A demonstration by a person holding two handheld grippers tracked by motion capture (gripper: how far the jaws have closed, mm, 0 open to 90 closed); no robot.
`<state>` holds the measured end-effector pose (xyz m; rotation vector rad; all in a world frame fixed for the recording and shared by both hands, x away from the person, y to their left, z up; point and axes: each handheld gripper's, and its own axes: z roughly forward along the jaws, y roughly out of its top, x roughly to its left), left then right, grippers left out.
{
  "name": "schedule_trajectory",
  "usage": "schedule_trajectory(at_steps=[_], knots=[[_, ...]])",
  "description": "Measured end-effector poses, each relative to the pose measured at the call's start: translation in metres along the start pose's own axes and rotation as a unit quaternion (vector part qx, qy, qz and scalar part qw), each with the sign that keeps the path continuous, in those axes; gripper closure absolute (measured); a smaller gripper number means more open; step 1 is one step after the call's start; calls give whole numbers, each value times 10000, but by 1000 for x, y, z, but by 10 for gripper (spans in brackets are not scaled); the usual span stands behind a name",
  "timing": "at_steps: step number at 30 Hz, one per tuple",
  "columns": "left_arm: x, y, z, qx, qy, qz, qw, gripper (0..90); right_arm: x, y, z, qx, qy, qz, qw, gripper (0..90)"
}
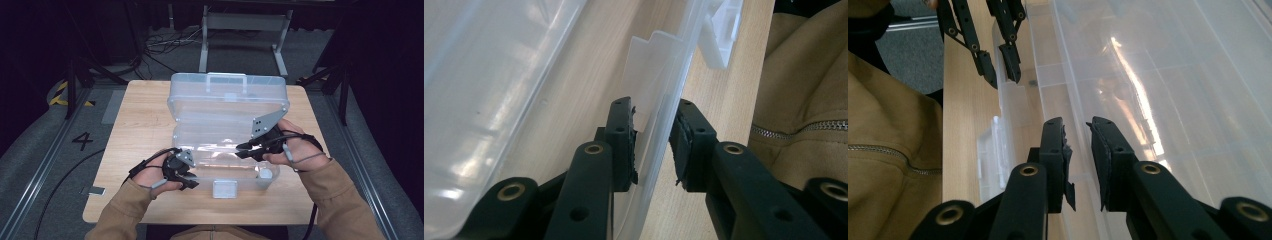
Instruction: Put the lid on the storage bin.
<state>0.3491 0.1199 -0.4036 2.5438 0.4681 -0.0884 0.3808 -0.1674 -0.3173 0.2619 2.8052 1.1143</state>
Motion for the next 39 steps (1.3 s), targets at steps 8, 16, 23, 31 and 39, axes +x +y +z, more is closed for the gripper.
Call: schedule_trajectory(at_steps=[8, 16, 23, 31, 39], knots=[[0, -1, 0, -2, 23, 0, 10000, 705, -4, -6, -25, -566, -123, 300, 9979, 769], [-1, -2, 1, 25, 53, -7, 10000, 685, -11, -16, -56, -1214, -919, 726, 9857, 892], [-3, -4, 1, 45, 74, -51, 9999, 652, -17, -24, -76, -1658, -1630, 1210, 9650, 897], [-4, -9, 1, -46, 87, -89, 9999, 620, -22, -34, -85, -1899, -1961, 1584, 9489, 897], [-8, -9, -1, -178, 84, -47, 9998, 542, -25, -39, -87, -1993, -2147, 1853, 9380, 896]])
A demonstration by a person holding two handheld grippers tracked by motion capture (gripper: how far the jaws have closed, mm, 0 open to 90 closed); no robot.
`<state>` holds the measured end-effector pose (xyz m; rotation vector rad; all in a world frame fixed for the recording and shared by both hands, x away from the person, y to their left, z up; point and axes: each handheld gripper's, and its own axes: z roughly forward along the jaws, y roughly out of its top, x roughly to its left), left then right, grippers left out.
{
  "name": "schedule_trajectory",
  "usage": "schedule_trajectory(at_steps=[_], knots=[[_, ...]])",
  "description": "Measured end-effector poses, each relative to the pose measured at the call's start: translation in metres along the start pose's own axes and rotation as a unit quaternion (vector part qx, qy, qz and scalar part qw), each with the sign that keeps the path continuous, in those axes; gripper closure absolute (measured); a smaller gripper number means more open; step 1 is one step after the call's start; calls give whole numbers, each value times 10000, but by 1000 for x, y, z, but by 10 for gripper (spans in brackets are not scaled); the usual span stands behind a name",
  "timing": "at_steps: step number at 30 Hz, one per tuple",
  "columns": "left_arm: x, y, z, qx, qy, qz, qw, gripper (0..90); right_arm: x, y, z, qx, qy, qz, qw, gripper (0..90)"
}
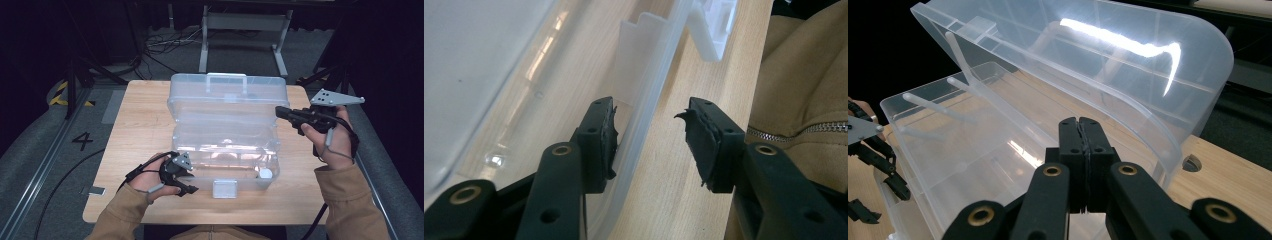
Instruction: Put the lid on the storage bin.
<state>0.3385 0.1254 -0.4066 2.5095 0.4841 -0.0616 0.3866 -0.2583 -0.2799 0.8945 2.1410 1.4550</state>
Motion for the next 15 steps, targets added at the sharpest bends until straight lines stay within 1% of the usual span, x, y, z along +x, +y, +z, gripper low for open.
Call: schedule_trajectory(at_steps=[1, 5, 6, 8, 9, 13, 15], knots=[[0, 0, 0, 0, 0, 0, 10000, 537, 0, -1, 0, 22, -7, 15, 10000, 896], [-1, -2, -11, -245, -116, -76, 9996, 511, -1, -2, 2, 20, -22, 39, 10000, 896], [-1, -2, -11, -245, -116, -76, 9996, 507, -1, -2, 2, 20, -22, 39, 10000, 896], [-2, -2, -17, -435, -167, -81, 9989, 499, -2, -2, 2, -3, -51, 58, 10000, 897], [-3, -3, -21, -533, -175, -119, 9984, 496, -2, -3, 2, -12, -66, 65, 10000, 897], [-5, -4, -34, -764, -153, -139, 9969, 486, -3, -4, 2, -80, -96, 120, 9998, 897], [-6, -5, -41, -881, -108, -159, 9959, 486, -3, -4, 2, -103, -108, 127, 9998, 896]])
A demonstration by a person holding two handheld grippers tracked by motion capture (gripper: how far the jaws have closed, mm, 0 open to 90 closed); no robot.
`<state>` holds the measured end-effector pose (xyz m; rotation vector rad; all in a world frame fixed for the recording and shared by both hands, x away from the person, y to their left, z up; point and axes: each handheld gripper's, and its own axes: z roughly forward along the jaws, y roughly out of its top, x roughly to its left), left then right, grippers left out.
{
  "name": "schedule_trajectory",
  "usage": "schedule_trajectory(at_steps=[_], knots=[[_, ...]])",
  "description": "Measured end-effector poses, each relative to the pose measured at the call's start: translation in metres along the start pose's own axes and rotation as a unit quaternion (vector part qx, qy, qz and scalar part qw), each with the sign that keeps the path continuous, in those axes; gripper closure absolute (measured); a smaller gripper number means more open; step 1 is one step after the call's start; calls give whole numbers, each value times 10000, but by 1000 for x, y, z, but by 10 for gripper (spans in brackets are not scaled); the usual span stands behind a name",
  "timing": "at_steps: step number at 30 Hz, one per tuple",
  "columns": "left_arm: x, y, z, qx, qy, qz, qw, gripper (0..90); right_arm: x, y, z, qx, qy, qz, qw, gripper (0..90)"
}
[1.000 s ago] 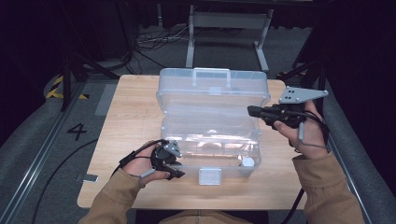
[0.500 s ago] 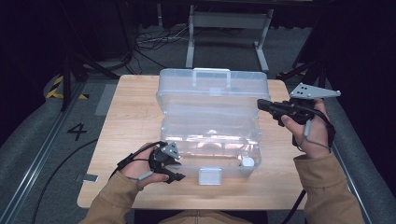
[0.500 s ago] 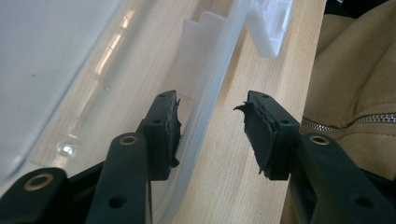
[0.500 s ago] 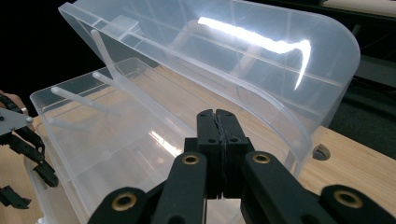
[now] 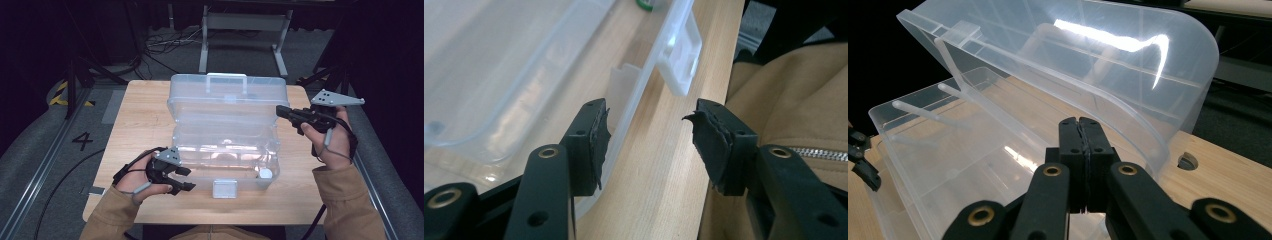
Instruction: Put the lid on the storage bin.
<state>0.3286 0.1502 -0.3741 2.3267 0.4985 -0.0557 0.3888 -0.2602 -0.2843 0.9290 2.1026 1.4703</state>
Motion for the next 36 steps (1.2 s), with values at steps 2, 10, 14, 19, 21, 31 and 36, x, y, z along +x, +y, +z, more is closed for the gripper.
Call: schedule_trajectory(at_steps=[2, 10, 14, 19, 21, 31, 36], knots=[[-1, 0, -7, -141, 60, -18, 9999, 486, 0, 0, 0, -33, -31, 41, 10000, 896], [0, 3, -28, -809, 238, -182, 9963, 517, -1, 0, 0, -40, -44, 38, 10000, 896], [0, 8, -35, -1235, 419, -199, 9913, 553, 0, 0, 1, -35, -62, 41, 10000, 896], [5, 12, -37, -1496, 384, -309, 9875, 673, 0, 1, 1, -30, -85, 39, 10000, 897], [6, 13, -38, -1582, 446, -317, 9859, 721, 1, 1, 1, -27, -94, 41, 9999, 897], [15, 16, -45, -2082, 1076, -570, 9705, 793, 3, 1, 0, -15, -86, 18, 10000, 895], [18, 17, -43, -2197, 1215, -691, 9655, 798, 3, 1, -1, -8, -99, -9, 10000, 894]])
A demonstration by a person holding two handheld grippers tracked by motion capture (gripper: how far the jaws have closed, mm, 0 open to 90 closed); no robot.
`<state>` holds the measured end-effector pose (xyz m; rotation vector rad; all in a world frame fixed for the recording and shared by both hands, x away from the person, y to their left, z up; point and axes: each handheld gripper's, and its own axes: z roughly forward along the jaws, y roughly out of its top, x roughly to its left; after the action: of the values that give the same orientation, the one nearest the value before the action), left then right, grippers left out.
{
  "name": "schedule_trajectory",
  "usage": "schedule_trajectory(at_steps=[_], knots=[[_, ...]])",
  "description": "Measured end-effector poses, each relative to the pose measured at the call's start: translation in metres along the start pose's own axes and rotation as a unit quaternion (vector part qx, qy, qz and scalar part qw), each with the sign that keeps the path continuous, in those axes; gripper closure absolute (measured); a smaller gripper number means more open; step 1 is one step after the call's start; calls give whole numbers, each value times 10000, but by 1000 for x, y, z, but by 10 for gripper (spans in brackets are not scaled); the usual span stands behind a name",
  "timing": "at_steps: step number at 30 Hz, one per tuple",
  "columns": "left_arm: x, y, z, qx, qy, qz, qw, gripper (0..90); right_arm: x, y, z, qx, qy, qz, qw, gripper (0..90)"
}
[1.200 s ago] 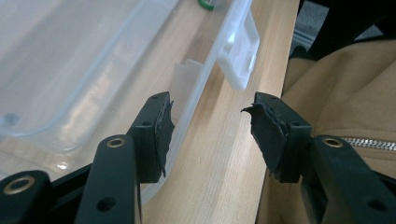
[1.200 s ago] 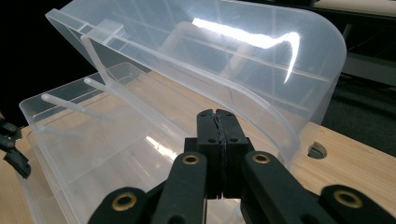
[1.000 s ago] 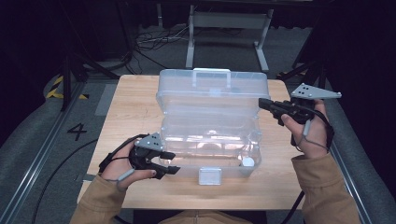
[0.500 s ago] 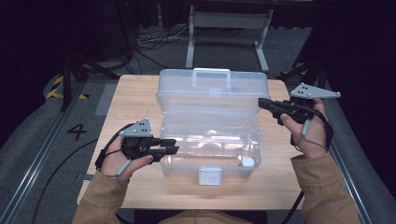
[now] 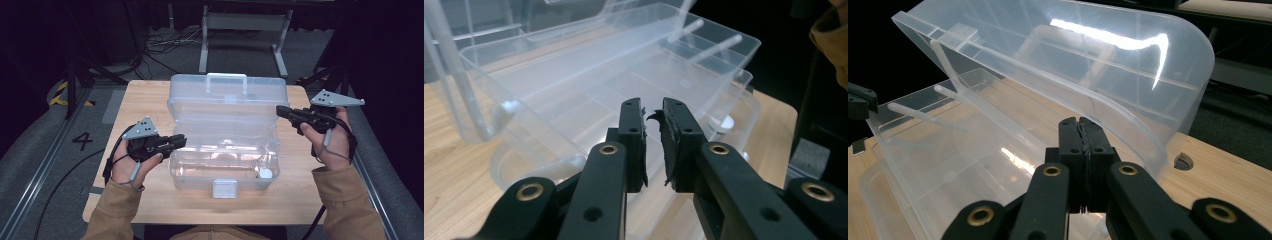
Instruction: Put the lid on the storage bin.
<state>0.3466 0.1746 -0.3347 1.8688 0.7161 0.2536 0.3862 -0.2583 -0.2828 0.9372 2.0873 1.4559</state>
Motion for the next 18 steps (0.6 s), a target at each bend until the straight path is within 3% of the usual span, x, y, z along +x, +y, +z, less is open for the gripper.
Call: schedule_trajectory(at_steps=[2, 5, 18], knots=[[0, -1, 3, 114, 144, 35, 9998, 798, 0, 0, -1, 4, 4, -12, 10000, 892], [-1, -1, 5, 202, 169, 68, 9996, 791, 0, 0, -2, 9, 2, -20, 10000, 892], [-1, -1, 3, 440, 9, 52, 9990, 816, 3, -3, -5, 18, 62, -16, 10000, 892]])
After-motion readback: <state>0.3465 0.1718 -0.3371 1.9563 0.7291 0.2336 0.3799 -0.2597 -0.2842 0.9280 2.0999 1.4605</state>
